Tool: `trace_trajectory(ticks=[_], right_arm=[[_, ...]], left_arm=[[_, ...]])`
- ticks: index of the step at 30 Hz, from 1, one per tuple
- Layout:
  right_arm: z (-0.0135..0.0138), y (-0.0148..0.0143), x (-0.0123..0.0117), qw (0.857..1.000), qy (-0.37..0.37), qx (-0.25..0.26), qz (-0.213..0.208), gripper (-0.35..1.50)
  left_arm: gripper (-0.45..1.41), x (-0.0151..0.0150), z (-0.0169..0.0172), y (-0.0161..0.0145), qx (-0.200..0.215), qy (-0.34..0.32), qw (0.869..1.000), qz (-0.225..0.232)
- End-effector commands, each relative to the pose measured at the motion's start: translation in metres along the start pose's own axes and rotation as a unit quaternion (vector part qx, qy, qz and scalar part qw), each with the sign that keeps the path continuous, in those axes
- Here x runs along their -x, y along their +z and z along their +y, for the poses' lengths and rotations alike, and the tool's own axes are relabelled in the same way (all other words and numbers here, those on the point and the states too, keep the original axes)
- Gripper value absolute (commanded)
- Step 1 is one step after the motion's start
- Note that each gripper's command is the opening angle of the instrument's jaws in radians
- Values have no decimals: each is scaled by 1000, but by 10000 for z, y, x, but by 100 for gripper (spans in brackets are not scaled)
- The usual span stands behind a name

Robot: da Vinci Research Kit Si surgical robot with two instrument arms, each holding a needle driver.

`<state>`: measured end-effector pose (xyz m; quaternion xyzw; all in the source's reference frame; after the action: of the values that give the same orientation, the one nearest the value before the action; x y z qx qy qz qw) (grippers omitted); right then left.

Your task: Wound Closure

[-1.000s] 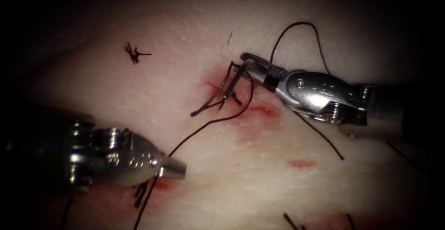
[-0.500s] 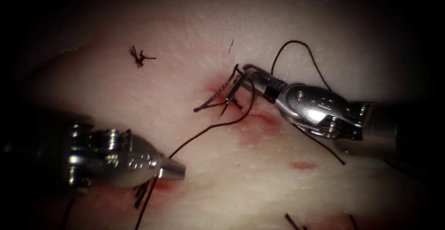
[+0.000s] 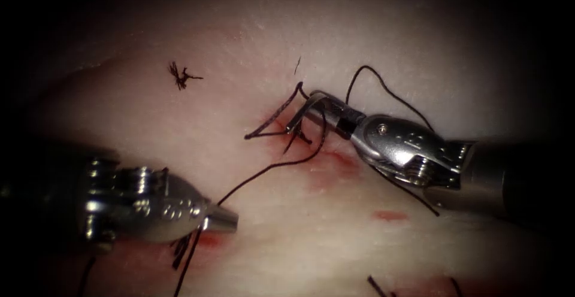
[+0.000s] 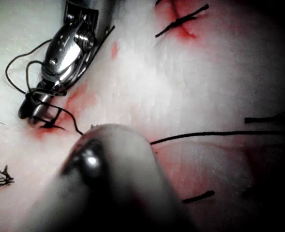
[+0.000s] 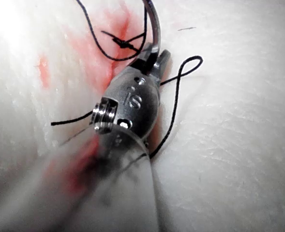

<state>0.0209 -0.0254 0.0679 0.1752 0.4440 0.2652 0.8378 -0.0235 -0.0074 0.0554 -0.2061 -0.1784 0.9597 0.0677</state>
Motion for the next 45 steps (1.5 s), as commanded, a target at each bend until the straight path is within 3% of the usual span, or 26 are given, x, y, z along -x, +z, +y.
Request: trace_trajectory(ticks=[1,13,29,35,45], right_arm=[[-2,11,2,1000,2,-4,-3,-35],[-13,16,26,998,10,-43,-46,-35],[-16,10,44,995,35,-60,-73,-35],[-27,14,66,990,52,-85,-102,-35],[-32,14,79,986,64,-103,-118,-35]], left_arm=[[-45,-2,0,7,0,0,1000,0],[-45,-2,0,7,0,0,1000,0],[-45,-2,0,8,-1,0,1000,0],[-45,-2,0,7,-1,0,1000,0],[-45,-1,0,7,-1,1,1000,0]])
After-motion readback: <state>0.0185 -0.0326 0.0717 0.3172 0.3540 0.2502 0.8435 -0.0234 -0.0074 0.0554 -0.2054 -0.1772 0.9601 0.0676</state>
